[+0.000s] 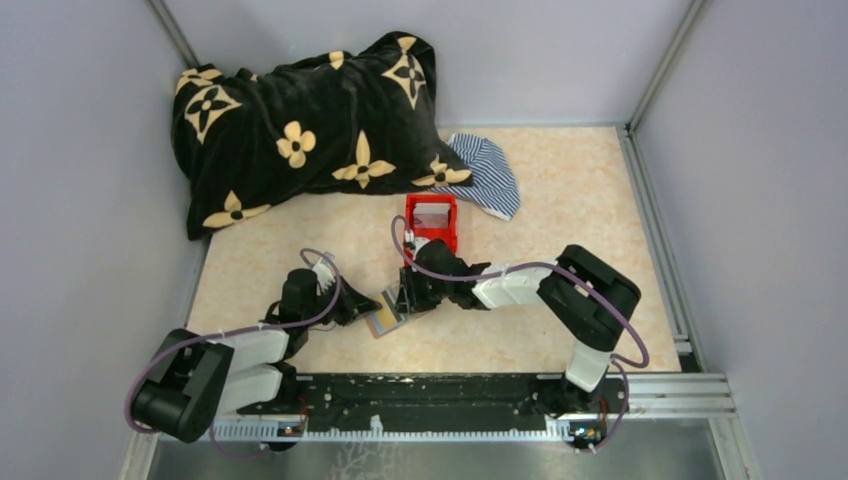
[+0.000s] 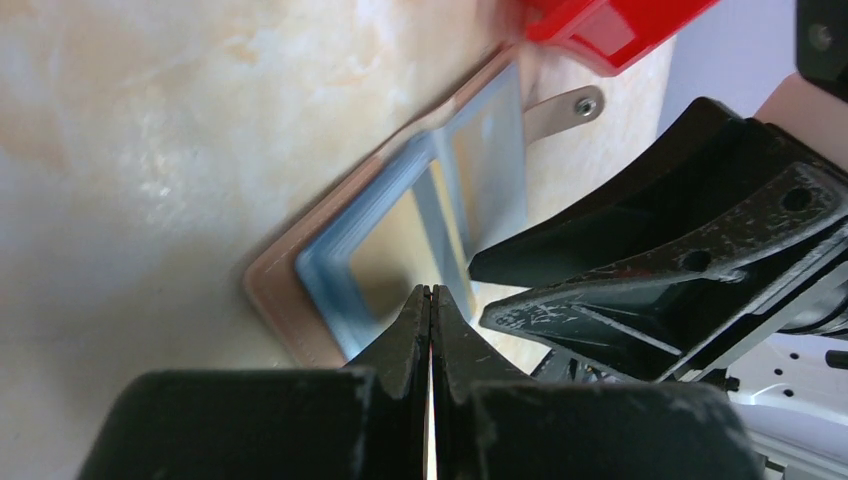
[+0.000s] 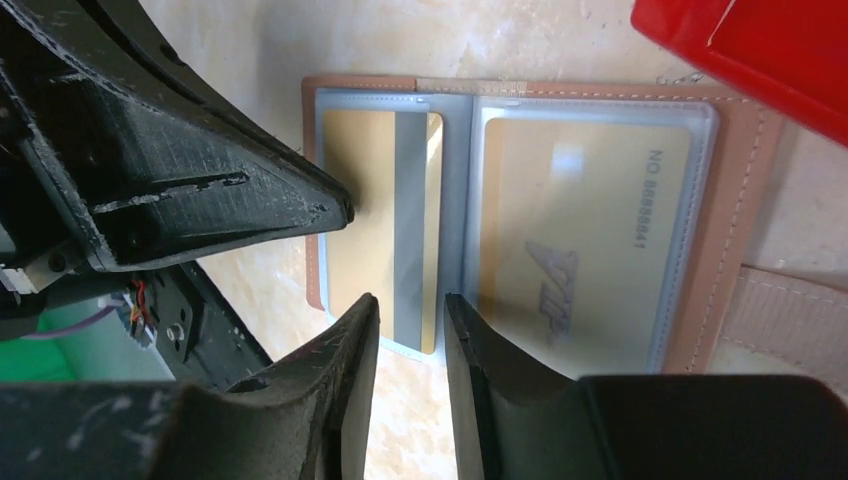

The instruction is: Take the credit cards out of the card holder

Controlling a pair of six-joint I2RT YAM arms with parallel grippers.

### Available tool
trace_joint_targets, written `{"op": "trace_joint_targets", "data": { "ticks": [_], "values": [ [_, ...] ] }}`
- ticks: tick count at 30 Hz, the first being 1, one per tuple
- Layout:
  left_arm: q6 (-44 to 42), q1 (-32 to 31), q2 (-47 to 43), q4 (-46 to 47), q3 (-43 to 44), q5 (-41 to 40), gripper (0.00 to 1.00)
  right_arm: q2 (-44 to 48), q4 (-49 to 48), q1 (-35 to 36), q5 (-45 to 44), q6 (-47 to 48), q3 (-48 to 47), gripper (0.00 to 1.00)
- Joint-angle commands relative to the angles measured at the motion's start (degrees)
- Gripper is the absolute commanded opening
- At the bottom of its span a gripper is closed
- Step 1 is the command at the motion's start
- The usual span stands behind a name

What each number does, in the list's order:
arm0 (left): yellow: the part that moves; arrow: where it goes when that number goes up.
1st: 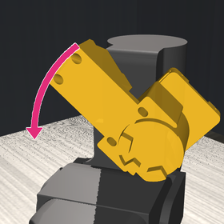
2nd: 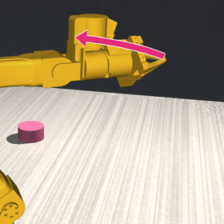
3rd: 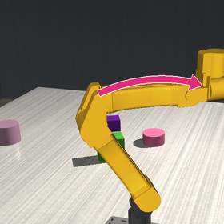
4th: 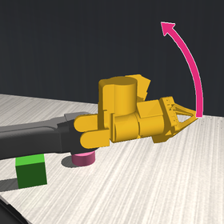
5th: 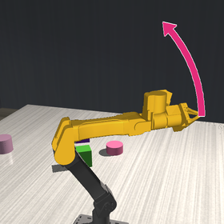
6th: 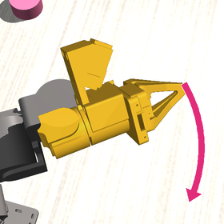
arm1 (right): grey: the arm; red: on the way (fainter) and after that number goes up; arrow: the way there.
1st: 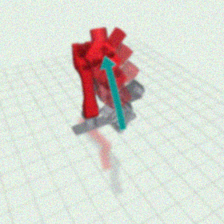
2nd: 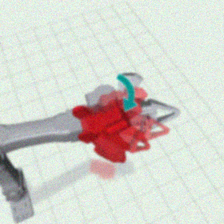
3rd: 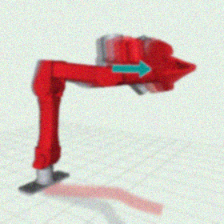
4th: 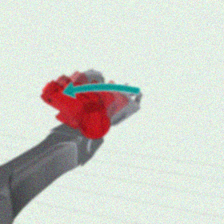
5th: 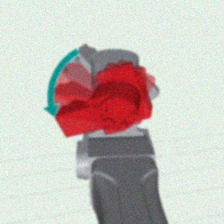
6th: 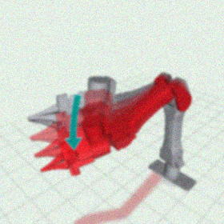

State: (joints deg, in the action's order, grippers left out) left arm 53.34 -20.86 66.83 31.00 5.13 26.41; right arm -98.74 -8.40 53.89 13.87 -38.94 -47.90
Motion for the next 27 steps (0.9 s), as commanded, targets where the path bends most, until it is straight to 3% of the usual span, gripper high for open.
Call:
{"op": "trace_joint_targets", "data": {
  "ticks": [1, 16, 27],
  "values": [
    [-0.5, -0.1, 0.1, -0.5, -2.4, 0.0, 0.01, -0.9, -7.3, -0.3, 3.3, -0.6, 1.0, 0.32],
    [-2.8, -0.1, -2.9, -5.5, -4.4, -3.5, 0.01, -1.3, -7.0, -0.4, 2.5, 0.5, 3.1, 0.34],
    [-2.9, -0.1, 2.3, -0.9, -4.3, -3.1, 0.00, -4.7, -14.7, 0.1, 13.5, -1.5, 4.8, 0.34]
  ]
}}
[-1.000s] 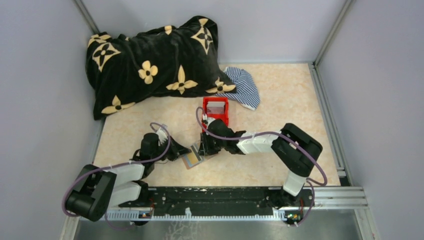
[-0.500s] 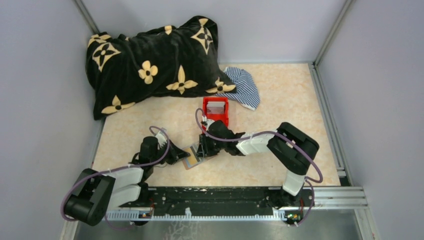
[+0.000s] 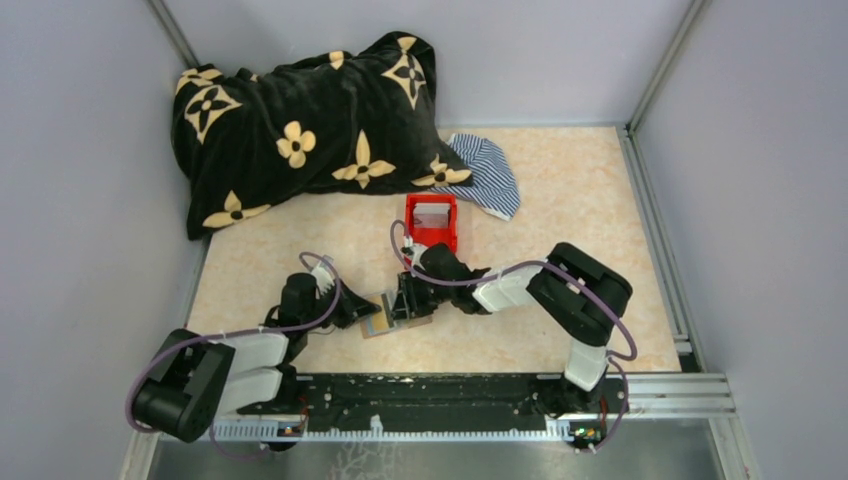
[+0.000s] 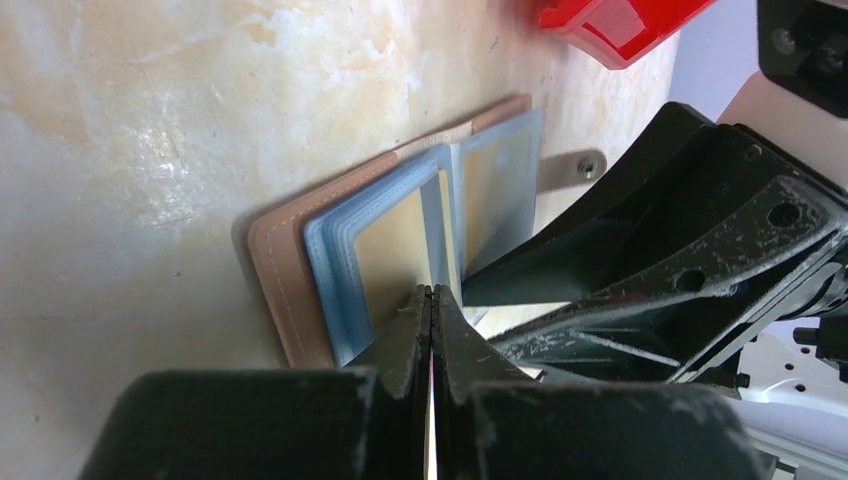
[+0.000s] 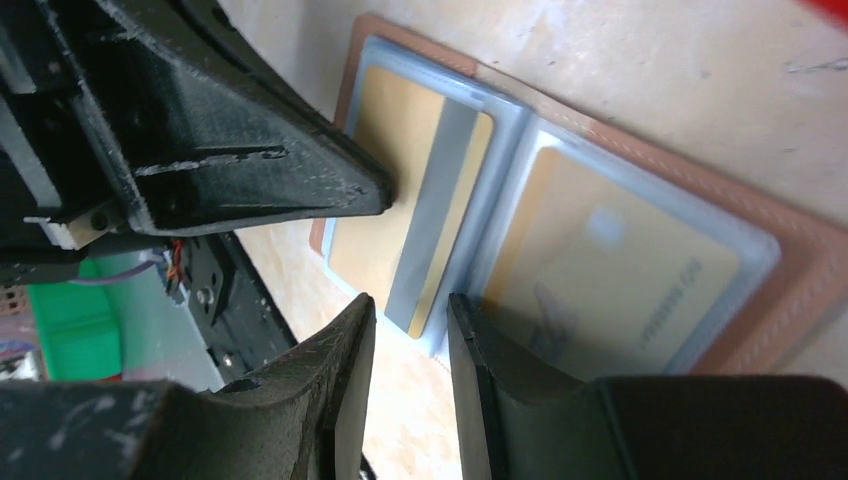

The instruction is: Take the credit cards out of the card holder

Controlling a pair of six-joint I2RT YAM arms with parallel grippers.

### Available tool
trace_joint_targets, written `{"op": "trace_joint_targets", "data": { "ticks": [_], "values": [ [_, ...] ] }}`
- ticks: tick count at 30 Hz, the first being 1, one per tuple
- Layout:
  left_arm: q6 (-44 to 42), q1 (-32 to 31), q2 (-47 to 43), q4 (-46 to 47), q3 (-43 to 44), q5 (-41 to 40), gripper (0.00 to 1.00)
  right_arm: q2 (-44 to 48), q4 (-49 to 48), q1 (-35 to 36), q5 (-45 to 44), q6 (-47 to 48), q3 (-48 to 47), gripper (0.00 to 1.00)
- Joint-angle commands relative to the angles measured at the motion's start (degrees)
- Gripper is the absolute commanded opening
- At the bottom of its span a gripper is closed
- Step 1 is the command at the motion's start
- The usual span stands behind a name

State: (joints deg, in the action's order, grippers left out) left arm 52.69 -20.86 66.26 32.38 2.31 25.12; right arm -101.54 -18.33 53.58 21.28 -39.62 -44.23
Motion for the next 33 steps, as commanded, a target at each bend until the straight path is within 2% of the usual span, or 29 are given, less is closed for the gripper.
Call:
{"op": "trace_joint_targets", "data": {
  "ticks": [1, 11, 15, 18, 20, 23, 26, 30, 33],
  "values": [
    [-2.2, -0.1, 3.5, -1.9, -1.6, -1.7, 0.00, -2.2, -6.2, 0.4, 7.2, -1.4, 1.3, 0.34],
    [-2.7, -0.2, 3.6, -1.9, -2.0, -2.5, 0.00, -8.4, -19.1, 0.4, 13.5, -8.9, 2.5, 0.35],
    [-3.6, -0.2, 1.1, -4.0, -1.5, -3.1, 0.00, -5.5, -15.8, 0.4, 10.9, -7.1, 1.9, 0.34],
    [-5.8, -0.2, -2.3, -8.2, 1.2, -3.2, 0.01, -0.2, -6.8, 0.2, 7.3, -2.5, 1.0, 0.34],
    [-7.9, -0.2, -5.4, -12.2, 4.4, -3.3, 0.10, 3.8, -2.2, 0.0, 4.6, -0.3, 0.7, 0.33],
    [-11.7, -0.2, -8.6, -19.4, 9.9, -4.3, 0.33, 9.8, 3.9, -0.7, 0.7, 1.9, 0.3, 0.34],
    [-14.9, -0.2, -8.8, -23.3, 13.9, -4.7, 0.45, 13.0, 9.6, -1.6, -3.7, 3.3, 0.1, 0.34],
    [-16.6, -0.4, -6.1, -23.8, 15.8, -4.1, 0.44, 15.0, 14.1, -2.5, -7.0, 3.7, 1.1, 0.35],
    [-16.7, -0.7, -4.6, -22.2, 15.4, -4.0, 0.43, 15.5, 15.6, -2.6, -7.4, 3.3, 2.6, 0.41]
  ]
}}
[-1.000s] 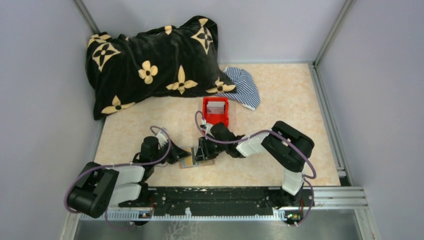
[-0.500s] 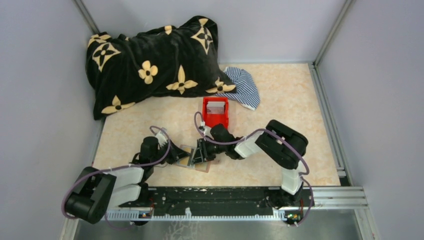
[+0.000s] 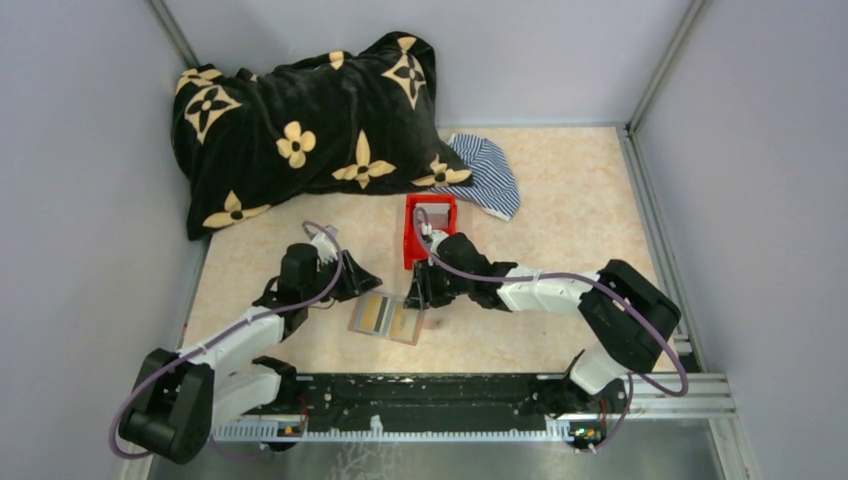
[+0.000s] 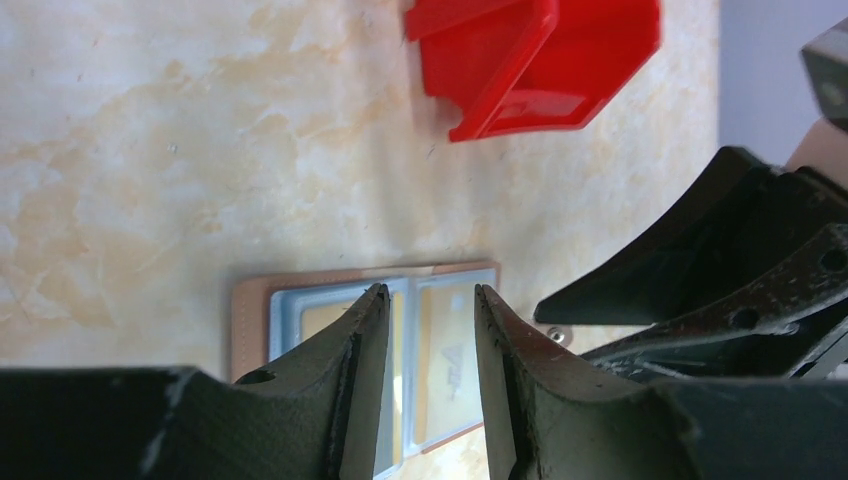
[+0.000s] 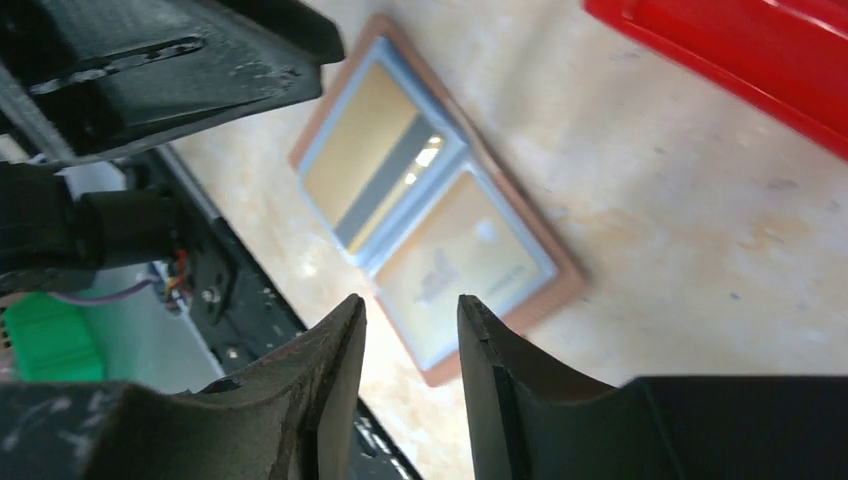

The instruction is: Take the credit cards out of the card holder

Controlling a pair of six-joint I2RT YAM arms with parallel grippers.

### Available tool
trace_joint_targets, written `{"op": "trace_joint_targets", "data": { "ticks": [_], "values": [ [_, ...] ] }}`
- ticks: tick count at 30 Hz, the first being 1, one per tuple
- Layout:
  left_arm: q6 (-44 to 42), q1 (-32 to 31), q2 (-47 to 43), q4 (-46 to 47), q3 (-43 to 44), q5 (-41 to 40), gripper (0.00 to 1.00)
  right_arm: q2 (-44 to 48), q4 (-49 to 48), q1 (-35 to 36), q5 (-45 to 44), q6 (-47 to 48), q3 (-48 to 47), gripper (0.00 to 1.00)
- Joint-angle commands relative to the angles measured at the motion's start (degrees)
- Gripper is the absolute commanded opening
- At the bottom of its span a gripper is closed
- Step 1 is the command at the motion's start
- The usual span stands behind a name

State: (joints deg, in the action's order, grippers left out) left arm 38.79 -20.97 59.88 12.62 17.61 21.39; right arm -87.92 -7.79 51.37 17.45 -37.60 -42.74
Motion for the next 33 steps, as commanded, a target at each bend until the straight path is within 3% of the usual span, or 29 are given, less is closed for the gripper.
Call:
{"op": "trace_joint_targets", "data": {
  "ticks": [1, 5, 16, 23, 33],
  "values": [
    [-2.8, -0.6, 2.3, -2.1, 0.0, -0.3, 0.43, 1.9, 5.2, -0.4, -3.4, 0.9, 1.6, 0.46],
    [-3.0, -0.7, 4.8, -0.9, -0.4, -1.0, 0.42, 1.6, 3.4, -0.4, -2.2, -0.1, 3.3, 0.51],
    [-4.0, -0.7, 3.7, -3.8, -1.2, -4.9, 0.39, -2.3, 0.9, -0.2, 0.7, -0.4, 2.4, 0.51],
    [-2.8, -0.7, 8.3, 2.0, -5.6, -3.9, 0.35, -4.6, -1.9, 0.5, 2.3, -1.7, 2.8, 0.51],
    [-2.6, -0.7, 8.4, 2.9, -6.9, -4.3, 0.31, -5.8, -1.3, 1.1, 2.9, -1.3, 0.2, 0.51]
  ]
}}
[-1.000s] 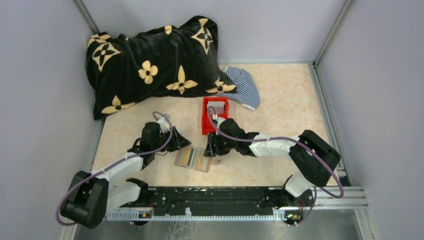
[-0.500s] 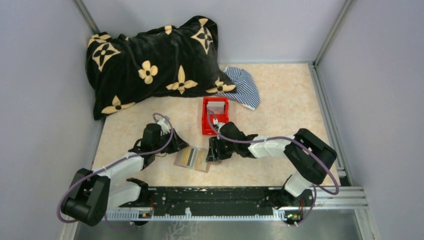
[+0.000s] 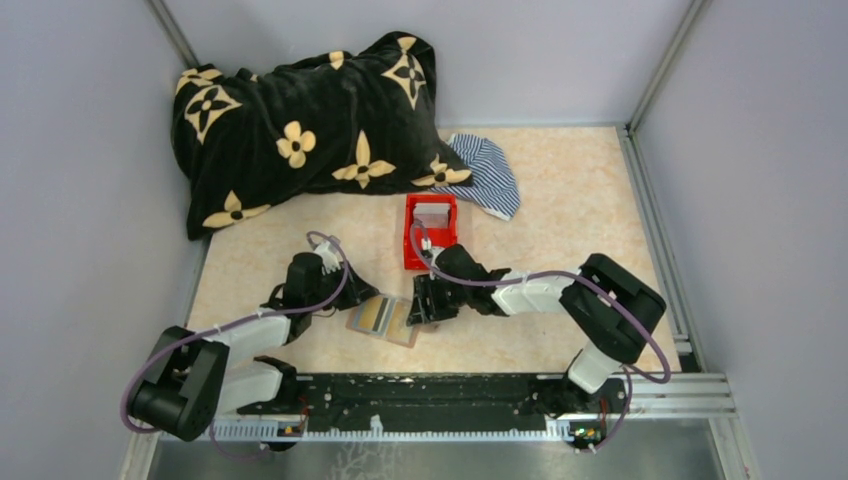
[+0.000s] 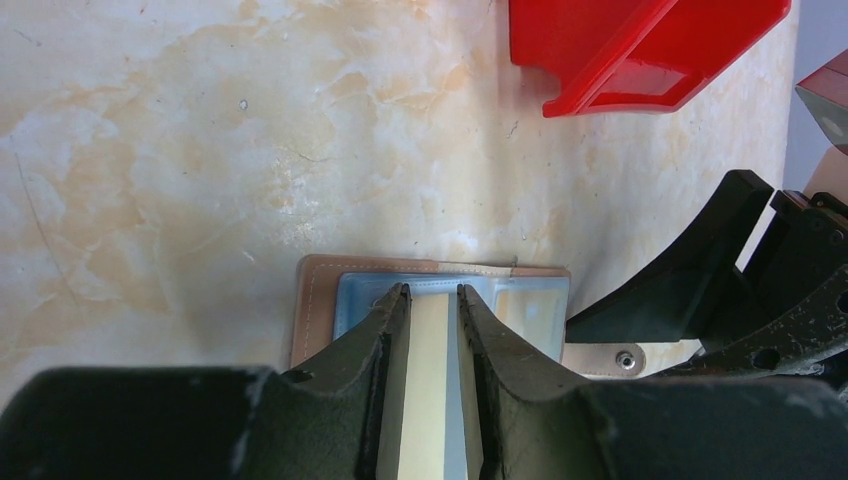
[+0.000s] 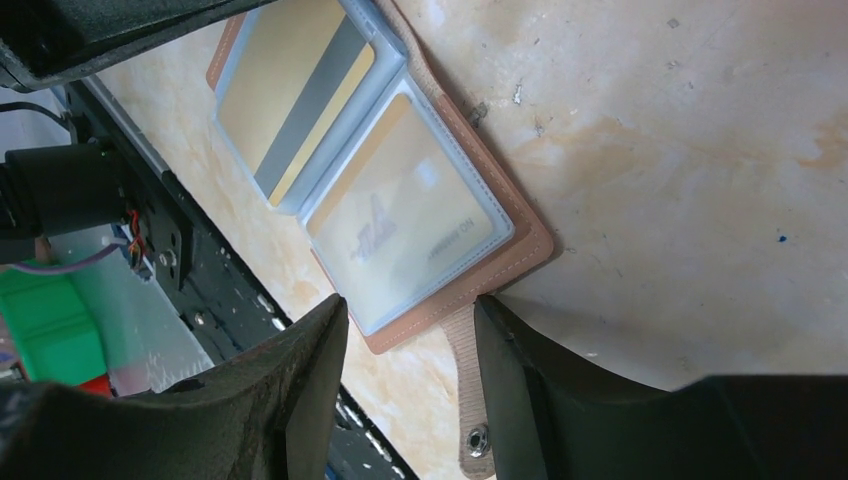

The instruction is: Take the credit cards out of the card holder

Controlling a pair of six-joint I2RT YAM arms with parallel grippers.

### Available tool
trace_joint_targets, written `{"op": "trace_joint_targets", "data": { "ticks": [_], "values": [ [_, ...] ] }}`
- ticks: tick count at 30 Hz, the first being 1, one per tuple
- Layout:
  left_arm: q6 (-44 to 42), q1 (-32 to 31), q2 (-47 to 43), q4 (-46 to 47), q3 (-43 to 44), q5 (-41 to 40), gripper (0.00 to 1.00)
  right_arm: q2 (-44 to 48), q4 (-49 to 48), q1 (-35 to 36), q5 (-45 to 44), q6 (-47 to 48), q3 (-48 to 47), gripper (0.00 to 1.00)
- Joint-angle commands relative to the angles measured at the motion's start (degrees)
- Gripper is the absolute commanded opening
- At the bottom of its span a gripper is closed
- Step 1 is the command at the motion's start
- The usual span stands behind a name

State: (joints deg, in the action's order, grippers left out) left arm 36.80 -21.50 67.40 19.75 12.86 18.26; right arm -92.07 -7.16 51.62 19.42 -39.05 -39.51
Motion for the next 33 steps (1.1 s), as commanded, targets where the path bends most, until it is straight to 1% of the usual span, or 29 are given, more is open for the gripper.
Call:
{"op": "trace_joint_targets", "data": {
  "ticks": [1, 5, 7, 8, 9, 11, 12, 13, 20, 21, 23, 25, 27, 33],
  "values": [
    [-0.7, -0.2, 0.8, -4.4, -2.1, -1.2, 0.31, -1.8, -2.1, 1.0, 1.0, 0.2, -3.3, 0.51],
    [-0.7, -0.2, 0.2, -4.4, -2.4, -1.1, 0.30, -1.9, -2.6, 1.4, 0.8, -0.1, -3.5, 0.50],
    [-0.7, -0.1, 0.0, -4.2, -2.6, -1.0, 0.30, -2.2, -2.3, 1.4, 0.4, -0.1, -3.6, 0.47],
    [-0.8, -0.2, -0.1, -4.3, -2.5, -0.9, 0.30, -2.1, -2.2, 1.4, 0.1, -0.2, -3.6, 0.43],
    [-0.9, -0.2, -0.2, -4.5, -2.4, -1.0, 0.30, -1.8, -2.2, 1.4, -0.2, -0.2, -3.5, 0.36],
    [-1.1, -0.2, -0.6, -4.6, -2.5, -1.0, 0.30, -0.5, -1.8, 1.4, -1.2, 0.0, -3.5, 0.14],
    [-1.1, -0.2, -0.8, -4.6, -2.5, -1.1, 0.30, 0.0, -1.5, 1.4, -1.7, 0.2, -3.5, 0.06],
    [-1.1, -0.1, -0.9, -4.6, -2.6, -1.2, 0.30, 0.5, -1.1, 1.4, -2.4, 0.4, -3.5, 0.00],
    [-0.9, -0.2, -0.7, -4.2, -2.8, -1.2, 0.29, 2.4, -0.2, 1.6, -3.1, 0.4, -4.1, 0.00],
    [-0.8, -0.2, -0.7, -4.2, -2.7, -1.2, 0.28, 2.4, -0.1, 1.7, -2.9, 0.1, -4.2, 0.04],
    [-0.8, -0.2, -0.8, -4.1, -2.8, -1.3, 0.28, 1.8, -0.4, 1.7, -2.5, -0.2, -4.1, 0.27],
    [-0.7, -0.2, -1.0, -4.1, -3.0, -1.3, 0.28, 1.0, -1.2, 2.0, -1.7, -0.9, -3.7, 0.40],
    [-0.4, -0.2, -1.2, -4.0, -3.2, -1.4, 0.28, -0.1, -2.0, 2.6, -1.1, -1.6, -3.7, 0.43],
    [-0.2, -0.1, -1.4, -3.9, -3.3, -1.1, 0.27, -2.2, -3.9, 3.9, -0.3, -2.9, -3.8, 0.46]
  ]
}}
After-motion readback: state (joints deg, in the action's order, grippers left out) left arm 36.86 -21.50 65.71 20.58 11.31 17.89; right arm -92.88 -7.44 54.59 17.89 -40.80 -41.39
